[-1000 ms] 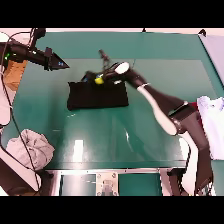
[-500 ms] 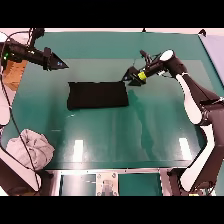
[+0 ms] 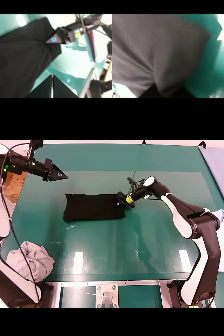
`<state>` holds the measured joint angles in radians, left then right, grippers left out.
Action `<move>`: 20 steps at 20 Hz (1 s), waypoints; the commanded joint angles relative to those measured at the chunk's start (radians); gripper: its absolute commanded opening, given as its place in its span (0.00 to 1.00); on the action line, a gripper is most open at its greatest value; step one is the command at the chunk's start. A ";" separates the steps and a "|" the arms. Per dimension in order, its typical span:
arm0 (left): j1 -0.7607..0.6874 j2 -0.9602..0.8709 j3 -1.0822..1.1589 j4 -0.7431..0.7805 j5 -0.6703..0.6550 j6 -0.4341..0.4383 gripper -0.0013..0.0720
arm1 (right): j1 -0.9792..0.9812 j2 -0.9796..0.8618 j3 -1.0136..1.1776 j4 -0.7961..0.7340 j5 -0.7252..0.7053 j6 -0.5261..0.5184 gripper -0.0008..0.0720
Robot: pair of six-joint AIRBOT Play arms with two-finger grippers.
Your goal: Fold the shirts.
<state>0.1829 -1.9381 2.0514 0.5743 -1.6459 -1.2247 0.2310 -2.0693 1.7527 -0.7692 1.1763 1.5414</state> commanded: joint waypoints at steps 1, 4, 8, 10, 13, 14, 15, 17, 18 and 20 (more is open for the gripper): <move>0.000 0.000 0.001 0.091 0.031 -0.009 0.04 | 0.011 0.005 0.054 0.074 -0.018 -0.015 0.03; -0.003 0.017 -0.011 0.225 0.050 -0.034 0.04 | -0.043 0.068 0.169 0.069 0.041 -0.016 0.03; -0.042 0.113 -0.084 0.484 0.093 -0.035 0.04 | -0.207 0.258 0.229 0.050 0.113 -0.015 0.03; -0.069 0.162 -0.127 0.586 0.124 -0.035 0.04 | -0.322 0.370 0.229 0.035 0.150 0.003 0.03; -0.099 0.212 -0.191 0.604 0.118 -0.035 0.04 | -0.517 0.506 0.229 -0.004 0.195 0.044 0.03; -0.104 0.223 -0.212 0.602 0.116 -0.035 0.04 | -0.594 0.544 0.229 -0.025 0.209 0.057 0.03; -0.112 0.231 -0.234 0.599 0.115 -0.035 0.04 | -0.665 0.571 0.229 -0.051 0.223 0.069 0.03; -0.132 0.245 -0.285 0.599 0.116 -0.042 0.04 | -0.817 0.610 0.229 -0.112 0.272 0.103 0.03; -0.143 0.252 -0.315 0.598 0.121 -0.041 0.04 | -0.893 0.621 0.229 -0.145 0.309 0.109 0.03; -0.171 0.254 -0.363 0.597 0.118 -0.041 0.04 | -1.025 0.629 0.229 -0.222 0.386 0.109 0.03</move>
<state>0.0429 -1.6985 1.7535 1.1591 -1.5295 -1.2633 -0.6056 -1.4796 1.9800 -0.8845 1.4578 1.6264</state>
